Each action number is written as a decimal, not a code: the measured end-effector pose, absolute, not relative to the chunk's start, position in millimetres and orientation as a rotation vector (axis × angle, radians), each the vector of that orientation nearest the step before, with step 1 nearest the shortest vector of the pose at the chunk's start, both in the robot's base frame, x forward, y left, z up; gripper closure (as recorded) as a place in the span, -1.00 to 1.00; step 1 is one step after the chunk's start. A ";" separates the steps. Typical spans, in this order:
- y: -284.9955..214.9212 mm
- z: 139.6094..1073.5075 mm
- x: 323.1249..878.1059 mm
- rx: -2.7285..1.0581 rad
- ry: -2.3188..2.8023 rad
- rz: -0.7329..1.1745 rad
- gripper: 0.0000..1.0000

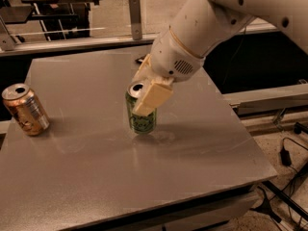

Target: Move green can near orange can

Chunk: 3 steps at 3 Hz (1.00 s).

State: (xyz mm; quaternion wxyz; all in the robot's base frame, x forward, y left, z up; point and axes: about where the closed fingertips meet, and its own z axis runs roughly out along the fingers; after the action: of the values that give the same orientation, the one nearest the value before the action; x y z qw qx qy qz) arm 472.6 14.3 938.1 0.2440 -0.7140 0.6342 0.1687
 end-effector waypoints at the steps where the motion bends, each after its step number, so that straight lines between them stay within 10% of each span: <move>1: 53.7 954.9 488.1 -1.967 1.659 0.500 1.00; 3: 138.9 961.9 504.3 -2.041 1.537 0.601 1.00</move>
Offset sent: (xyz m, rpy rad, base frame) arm 0.0434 0.1389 0.0322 0.1103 0.0142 0.1857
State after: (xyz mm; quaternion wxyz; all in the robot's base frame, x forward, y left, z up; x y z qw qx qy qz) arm 504.3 138.9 961.9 0.2558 -0.7517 0.5661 0.2213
